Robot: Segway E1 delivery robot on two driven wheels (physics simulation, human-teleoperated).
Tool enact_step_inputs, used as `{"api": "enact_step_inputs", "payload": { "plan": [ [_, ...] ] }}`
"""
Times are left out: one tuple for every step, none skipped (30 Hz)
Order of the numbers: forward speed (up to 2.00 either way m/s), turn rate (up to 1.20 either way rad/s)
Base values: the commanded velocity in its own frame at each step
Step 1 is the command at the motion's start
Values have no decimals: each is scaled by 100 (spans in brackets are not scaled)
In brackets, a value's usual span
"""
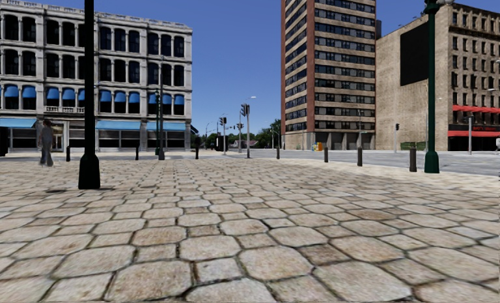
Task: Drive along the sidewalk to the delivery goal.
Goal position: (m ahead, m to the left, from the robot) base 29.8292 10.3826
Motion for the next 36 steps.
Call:
{"api": "enact_step_inputs", "payload": {
  "plan": [
    [191,0],
    [191,0],
    [191,0],
    [191,0],
    [191,0],
    [191,0],
    [191,0],
    [191,0],
    [191,0],
    [191,0],
    [191,0],
    [191,0],
    [191,0],
    [191,0],
    [191,0],
    [191,0],
    [191,0],
    [191,0],
    [191,0],
    [191,0],
    [191,0],
    [191,0],
    [191,0],
    [191,0],
    [191,0],
    [191,0],
    [191,0],
    [191,0],
    [191,0],
    [191,0],
    [191,0],
    [191,0],
    [191,0],
    [191,0],
    [191,0],
    [191,0]
  ]
}}
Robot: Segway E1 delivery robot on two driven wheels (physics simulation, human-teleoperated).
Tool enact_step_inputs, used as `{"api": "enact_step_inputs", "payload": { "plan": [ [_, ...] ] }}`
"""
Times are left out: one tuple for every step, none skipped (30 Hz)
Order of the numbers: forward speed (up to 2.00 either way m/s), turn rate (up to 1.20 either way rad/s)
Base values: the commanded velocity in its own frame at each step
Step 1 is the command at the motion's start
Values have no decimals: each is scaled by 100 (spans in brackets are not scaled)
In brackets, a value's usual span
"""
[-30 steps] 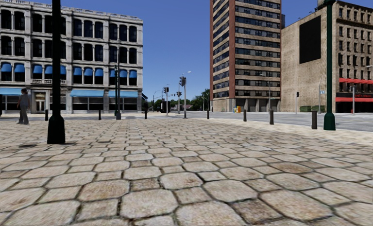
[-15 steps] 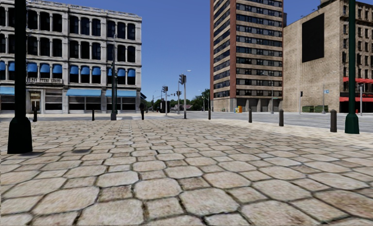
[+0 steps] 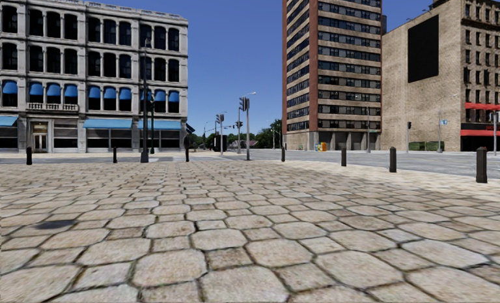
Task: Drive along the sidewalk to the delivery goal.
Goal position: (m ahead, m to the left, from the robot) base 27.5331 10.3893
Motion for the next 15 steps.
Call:
{"api": "enact_step_inputs", "payload": {
  "plan": [
    [191,0],
    [191,0],
    [191,0],
    [191,0],
    [191,0],
    [191,0],
    [191,0],
    [191,0],
    [191,0],
    [191,0],
    [191,0],
    [191,0],
    [191,0],
    [191,0],
    [191,0]
  ]
}}
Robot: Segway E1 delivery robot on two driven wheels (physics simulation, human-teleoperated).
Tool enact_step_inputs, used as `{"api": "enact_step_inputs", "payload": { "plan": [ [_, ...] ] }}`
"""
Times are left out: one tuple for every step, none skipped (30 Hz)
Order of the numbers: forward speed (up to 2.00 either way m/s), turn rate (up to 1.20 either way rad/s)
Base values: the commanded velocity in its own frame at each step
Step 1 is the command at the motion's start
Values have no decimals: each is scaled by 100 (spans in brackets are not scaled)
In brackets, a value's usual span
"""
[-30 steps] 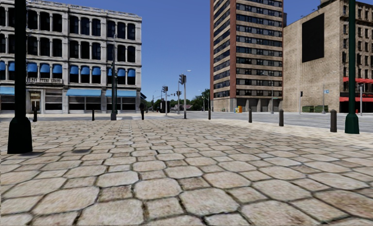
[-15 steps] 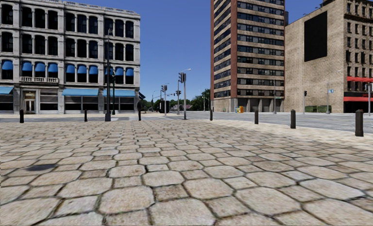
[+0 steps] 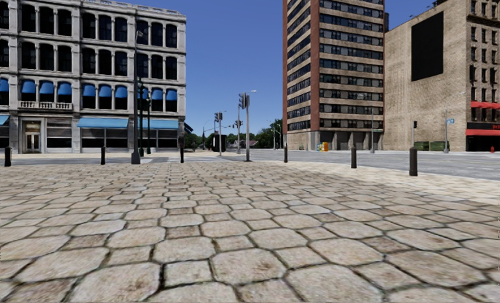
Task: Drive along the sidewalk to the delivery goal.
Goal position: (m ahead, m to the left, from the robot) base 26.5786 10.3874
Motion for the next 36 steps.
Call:
{"api": "enact_step_inputs", "payload": {
  "plan": [
    [191,0],
    [191,0],
    [191,0],
    [191,0],
    [191,0],
    [191,0],
    [191,0],
    [191,0],
    [191,0],
    [191,0],
    [191,0],
    [191,0],
    [191,0],
    [191,0],
    [191,0],
    [190,0],
    [190,0],
    [190,0],
    [190,0],
    [190,0],
    [189,0],
    [189,0],
    [189,0],
    [189,0],
    [189,0],
    [189,0],
    [191,0],
    [191,0],
    [193,0],
    [193,0],
    [200,0],
    [196,0],
    [200,0],
    [200,0],
    [200,0],
    [200,0]
  ]
}}
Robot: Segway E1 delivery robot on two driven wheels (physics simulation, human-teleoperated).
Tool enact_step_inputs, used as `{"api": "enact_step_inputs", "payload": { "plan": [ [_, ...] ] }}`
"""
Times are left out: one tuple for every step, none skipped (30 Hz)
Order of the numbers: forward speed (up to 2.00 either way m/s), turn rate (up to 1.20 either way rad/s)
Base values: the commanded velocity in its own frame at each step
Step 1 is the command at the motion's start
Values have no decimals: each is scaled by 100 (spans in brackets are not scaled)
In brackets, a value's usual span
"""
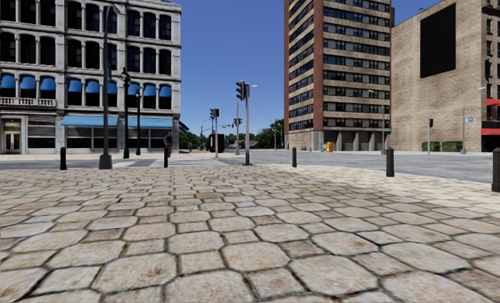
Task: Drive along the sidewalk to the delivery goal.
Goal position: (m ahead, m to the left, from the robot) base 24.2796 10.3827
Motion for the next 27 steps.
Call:
{"api": "enact_step_inputs", "payload": {
  "plan": [
    [200,0],
    [200,0],
    [200,0],
    [200,0],
    [198,0],
    [198,0],
    [197,0],
    [197,0],
    [197,0],
    [200,0],
    [200,0],
    [200,0],
    [200,0],
    [200,0],
    [200,0],
    [199,0],
    [197,0],
    [196,0],
    [196,0],
    [196,0],
    [196,0],
    [196,0],
    [195,0],
    [194,0],
    [193,0],
    [192,0],
    [192,0]
  ]
}}
